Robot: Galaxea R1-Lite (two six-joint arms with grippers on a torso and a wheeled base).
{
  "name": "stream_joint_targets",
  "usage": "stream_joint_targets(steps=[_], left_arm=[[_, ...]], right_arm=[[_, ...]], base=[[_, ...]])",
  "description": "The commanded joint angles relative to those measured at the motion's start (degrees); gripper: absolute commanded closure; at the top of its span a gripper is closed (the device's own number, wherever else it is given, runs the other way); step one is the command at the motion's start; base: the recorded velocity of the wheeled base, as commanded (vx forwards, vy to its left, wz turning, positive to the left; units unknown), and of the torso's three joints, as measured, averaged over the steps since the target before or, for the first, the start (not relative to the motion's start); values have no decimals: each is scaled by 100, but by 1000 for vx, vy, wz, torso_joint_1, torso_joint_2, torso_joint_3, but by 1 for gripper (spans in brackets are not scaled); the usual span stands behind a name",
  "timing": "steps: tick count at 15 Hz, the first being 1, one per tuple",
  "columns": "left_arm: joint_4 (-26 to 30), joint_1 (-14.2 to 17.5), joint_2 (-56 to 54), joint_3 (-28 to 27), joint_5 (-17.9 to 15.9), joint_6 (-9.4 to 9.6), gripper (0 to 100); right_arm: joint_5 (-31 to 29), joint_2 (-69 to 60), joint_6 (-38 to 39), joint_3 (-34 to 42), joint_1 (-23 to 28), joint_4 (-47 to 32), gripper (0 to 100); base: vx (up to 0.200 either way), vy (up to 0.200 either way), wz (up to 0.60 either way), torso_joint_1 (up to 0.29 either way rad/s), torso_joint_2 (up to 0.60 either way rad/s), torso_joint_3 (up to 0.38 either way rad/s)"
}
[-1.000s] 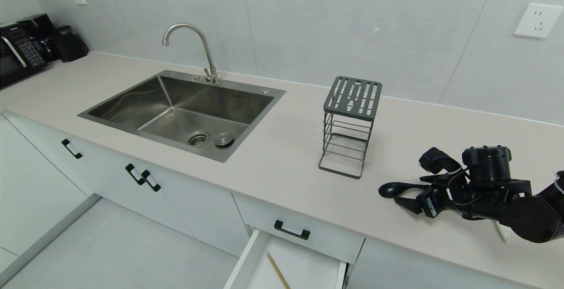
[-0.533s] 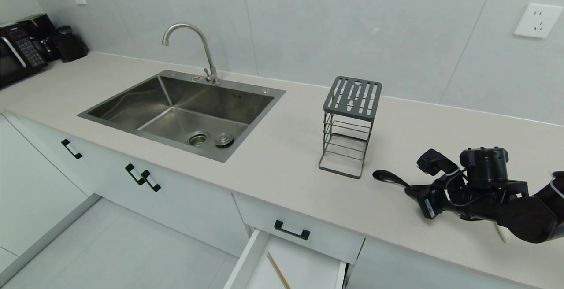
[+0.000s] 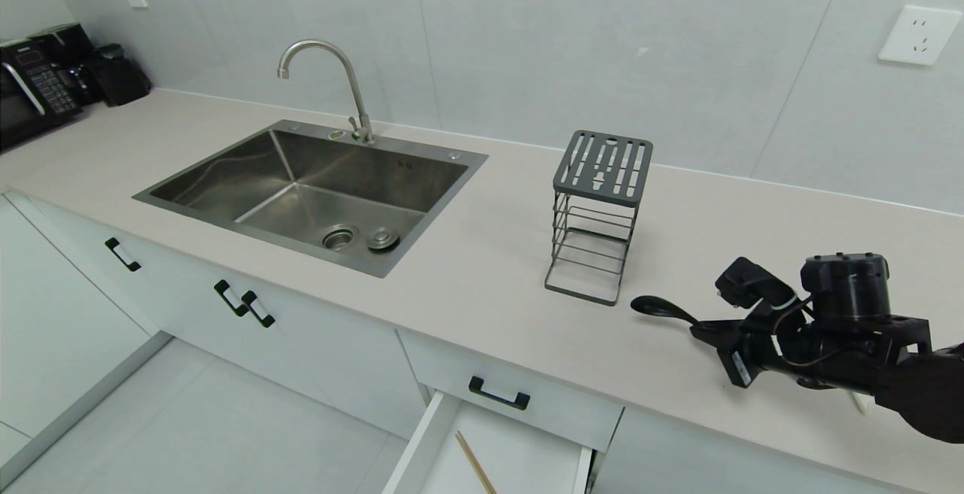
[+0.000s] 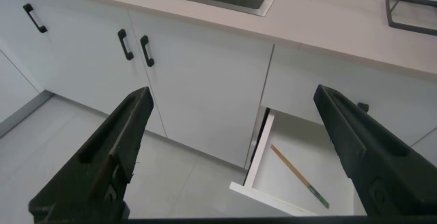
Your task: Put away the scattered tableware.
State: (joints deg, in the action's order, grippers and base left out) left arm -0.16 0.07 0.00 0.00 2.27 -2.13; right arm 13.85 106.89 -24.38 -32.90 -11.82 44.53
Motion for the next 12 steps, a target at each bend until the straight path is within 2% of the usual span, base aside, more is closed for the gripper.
stream_joint_targets(steps=[1,12], left_arm=[[-2,1,0,0,2,-6,0],[-2,1,0,0,2,2,0]], right_arm=[[-5,-432,4,276,-303,3,100],[-392,-652,30,451,-1525,3,100]], base=[[0,0,0,0,0,0],[0,0,0,0,0,0]])
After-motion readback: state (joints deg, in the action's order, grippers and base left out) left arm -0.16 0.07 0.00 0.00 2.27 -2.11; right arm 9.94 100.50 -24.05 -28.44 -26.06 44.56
